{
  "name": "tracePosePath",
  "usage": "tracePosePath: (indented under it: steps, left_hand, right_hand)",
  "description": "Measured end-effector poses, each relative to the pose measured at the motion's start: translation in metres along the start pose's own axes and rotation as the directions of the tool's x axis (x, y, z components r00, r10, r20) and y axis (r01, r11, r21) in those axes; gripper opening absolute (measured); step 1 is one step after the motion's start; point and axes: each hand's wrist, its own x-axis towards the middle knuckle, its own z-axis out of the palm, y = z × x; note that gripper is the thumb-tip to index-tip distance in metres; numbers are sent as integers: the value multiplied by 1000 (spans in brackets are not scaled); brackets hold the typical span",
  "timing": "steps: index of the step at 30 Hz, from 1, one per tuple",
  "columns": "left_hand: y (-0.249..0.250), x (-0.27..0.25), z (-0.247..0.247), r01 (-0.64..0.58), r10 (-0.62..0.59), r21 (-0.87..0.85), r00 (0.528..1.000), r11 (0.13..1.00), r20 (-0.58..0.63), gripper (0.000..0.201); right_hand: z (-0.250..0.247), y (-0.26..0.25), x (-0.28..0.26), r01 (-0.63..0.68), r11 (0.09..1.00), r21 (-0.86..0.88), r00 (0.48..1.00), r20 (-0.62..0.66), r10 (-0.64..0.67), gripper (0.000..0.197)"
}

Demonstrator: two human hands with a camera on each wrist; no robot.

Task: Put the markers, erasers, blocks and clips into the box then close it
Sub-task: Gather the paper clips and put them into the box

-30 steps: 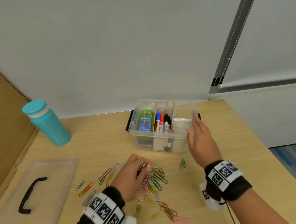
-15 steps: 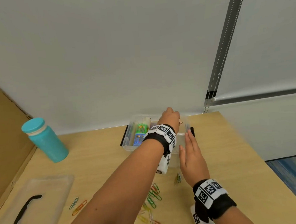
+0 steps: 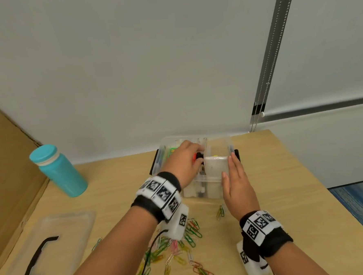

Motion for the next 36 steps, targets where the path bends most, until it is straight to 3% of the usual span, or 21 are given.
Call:
tracePosePath:
  steps: [2,5,8,10,12,14,17,19,21,25,28,33,35,36]
  left_hand:
    - [-20,-33,-9,6,0,56,995,998,-102,32]
    - [-67,-76,-18,125,-104,83,971,989,-217,31]
    - [-111,-113,-20,257,-237,69,946,964,-220,29]
    - [-135,-137,-17,356,-335,135,930,925,-153,28]
    - [-154,-157,-14,489,-494,234,869,840,-42,31]
    - [-168,-172,-13,584,-633,319,771,746,68,37]
    - [-180,-190,-10,590,-679,376,715,715,168,42]
    - [-182,-199,-6,560,-656,379,728,737,200,44]
    - [-179,-204,-1,527,-614,350,760,774,212,45]
    - [-158,-209,13,416,-472,248,846,875,248,46]
    - [-151,-207,17,349,-382,162,876,923,294,46]
    - [-176,-202,-13,363,-388,142,886,921,253,37]
    - [-188,-204,-28,378,-409,171,884,910,227,31]
    - [-192,-206,-34,396,-428,171,872,902,238,26]
  right_hand:
    - [-4,-4,-3,-22,999,47,1000,9,21,60]
    - [-8,-14,-22,-115,977,179,993,-11,119,62]
    - [-6,-22,-52,-141,968,205,982,-97,163,62]
    - [-3,-26,-68,-105,974,201,985,-117,130,52]
    - [0,-28,-76,-94,976,197,995,-13,99,35]
    - [3,-29,-77,-92,992,85,984,161,77,24]
    - [14,-28,-73,-151,975,-160,881,426,206,45]
    - [22,-33,-72,-204,938,-279,771,545,329,61]
    - [31,-40,-76,-162,935,-316,717,614,331,65]
    - [45,-62,-94,-20,983,-182,685,714,146,63]
    - [45,-78,-101,-16,996,-92,673,736,79,62]
    - [15,-91,-94,-68,995,-79,750,653,103,58]
    - [4,-91,-94,-62,978,-201,744,643,180,62]
    - [-1,-90,-96,-74,957,-281,714,655,247,65]
